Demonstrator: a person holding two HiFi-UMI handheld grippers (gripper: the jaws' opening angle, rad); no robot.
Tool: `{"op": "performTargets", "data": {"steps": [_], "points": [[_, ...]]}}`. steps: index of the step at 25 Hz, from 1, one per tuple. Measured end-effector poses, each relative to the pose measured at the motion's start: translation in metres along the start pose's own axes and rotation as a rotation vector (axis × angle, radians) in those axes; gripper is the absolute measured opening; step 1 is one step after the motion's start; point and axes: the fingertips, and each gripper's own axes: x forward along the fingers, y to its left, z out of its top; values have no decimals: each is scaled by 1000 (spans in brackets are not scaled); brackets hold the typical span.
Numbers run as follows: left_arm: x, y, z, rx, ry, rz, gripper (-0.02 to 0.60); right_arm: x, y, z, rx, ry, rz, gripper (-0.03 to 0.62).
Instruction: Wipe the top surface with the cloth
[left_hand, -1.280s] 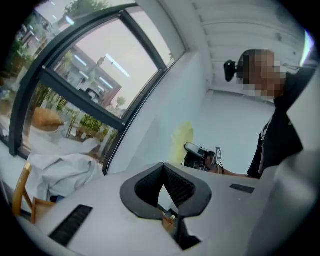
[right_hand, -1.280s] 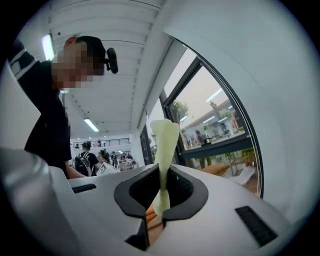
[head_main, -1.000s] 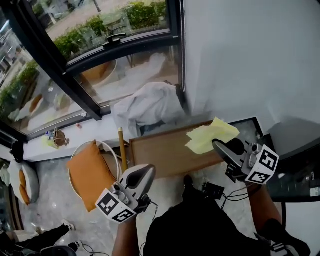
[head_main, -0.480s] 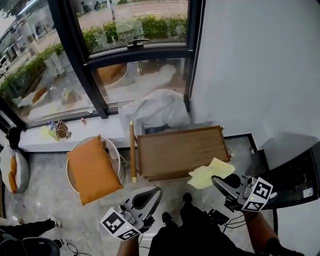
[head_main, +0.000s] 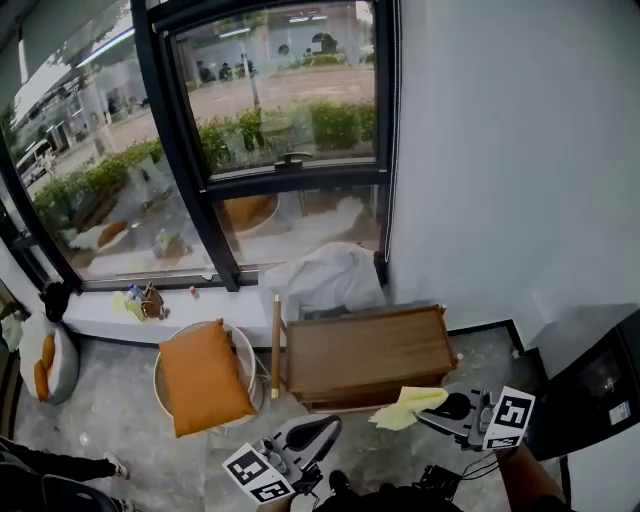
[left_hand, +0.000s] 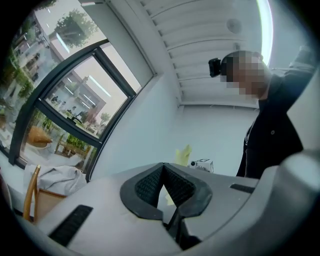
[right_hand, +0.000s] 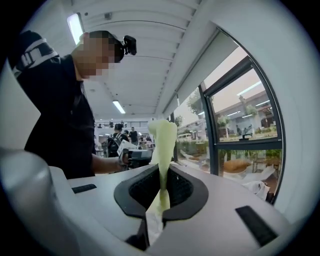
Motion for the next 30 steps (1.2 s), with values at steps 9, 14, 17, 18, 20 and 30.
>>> {"op": "performTargets", "data": {"steps": [9, 14, 17, 18, 20, 30], "points": [[32, -79, -70, -30, 145, -40, 8, -59, 34, -45, 138, -99, 5, 32], [34, -87, -75, -12, 189, -71, 8, -66, 38, -31, 97, -127, -4, 32], [33, -91, -66, 7, 184, -99, 9, -64, 41, -25, 89, -136, -34, 32], [31, -93, -61, 17, 183, -108, 8, -61, 41, -25, 92, -132, -45, 32], [24, -92, -51, 50, 186, -116, 8, -49, 44, -22, 85, -125, -43, 32], [-18, -75, -52, 53, 220, -50, 9, -7, 51, -9, 86, -116, 12, 32]]}}
